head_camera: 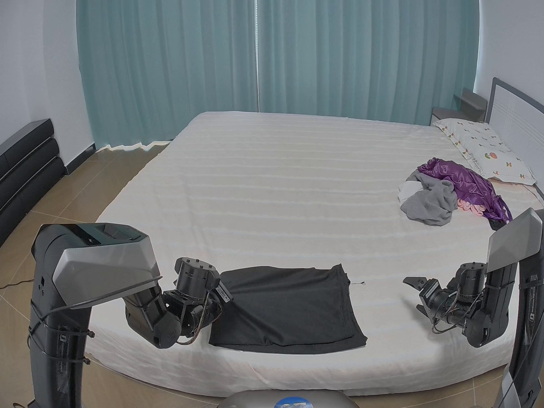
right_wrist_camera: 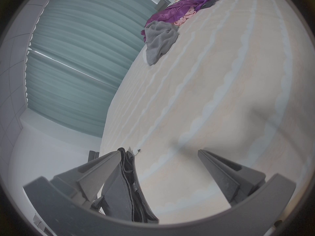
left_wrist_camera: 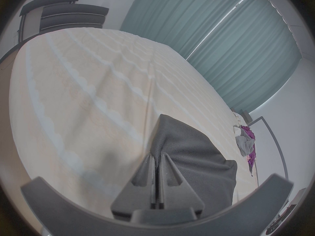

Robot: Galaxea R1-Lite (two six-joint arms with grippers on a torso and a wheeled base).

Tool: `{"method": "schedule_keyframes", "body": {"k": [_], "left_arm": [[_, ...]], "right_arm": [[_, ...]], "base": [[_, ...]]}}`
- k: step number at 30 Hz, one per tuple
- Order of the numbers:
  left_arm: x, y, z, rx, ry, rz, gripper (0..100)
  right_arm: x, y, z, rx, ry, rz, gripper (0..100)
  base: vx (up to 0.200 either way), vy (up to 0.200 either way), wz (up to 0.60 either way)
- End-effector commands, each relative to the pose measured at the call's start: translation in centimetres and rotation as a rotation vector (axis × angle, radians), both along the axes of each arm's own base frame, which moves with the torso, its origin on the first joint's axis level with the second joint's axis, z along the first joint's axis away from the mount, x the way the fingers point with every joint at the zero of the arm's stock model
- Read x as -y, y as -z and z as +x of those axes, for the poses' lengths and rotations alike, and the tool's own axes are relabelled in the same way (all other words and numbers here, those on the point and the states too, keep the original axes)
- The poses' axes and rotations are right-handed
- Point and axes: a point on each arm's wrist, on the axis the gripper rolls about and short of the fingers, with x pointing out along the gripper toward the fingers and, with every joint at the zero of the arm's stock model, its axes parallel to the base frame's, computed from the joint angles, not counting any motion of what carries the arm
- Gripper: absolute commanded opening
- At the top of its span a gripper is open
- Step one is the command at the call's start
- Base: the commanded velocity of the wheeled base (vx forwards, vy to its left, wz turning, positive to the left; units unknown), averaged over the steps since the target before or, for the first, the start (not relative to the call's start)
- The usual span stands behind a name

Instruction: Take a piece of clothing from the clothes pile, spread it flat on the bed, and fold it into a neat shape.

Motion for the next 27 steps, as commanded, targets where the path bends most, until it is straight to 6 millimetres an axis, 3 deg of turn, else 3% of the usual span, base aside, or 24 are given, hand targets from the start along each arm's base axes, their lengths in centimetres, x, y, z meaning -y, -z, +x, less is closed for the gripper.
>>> {"method": "schedule_keyframes", "body": {"k": [1, 12, 27], "left_arm": [[-0.07, 0.03, 0.24, 0.004, -0.003, -0.002, 0], [-0.30, -0.07, 0.57, 0.017, 0.005, -0.025, 0], [-0.07, -0.04, 0.12, 0.009, 0.015, -0.020, 0]], "right_arm": [[-0.02, -0.08, 0.07, 0.013, -0.001, 0.001, 100], [-0.06, -0.08, 0.07, 0.013, -0.001, 0.000, 100], [-0.06, -0.14, 0.11, 0.016, -0.001, 0.001, 100]], "base": [[0.000, 0.200, 0.00], [0.000, 0.200, 0.00], [0.000, 0.000, 0.00]]}}
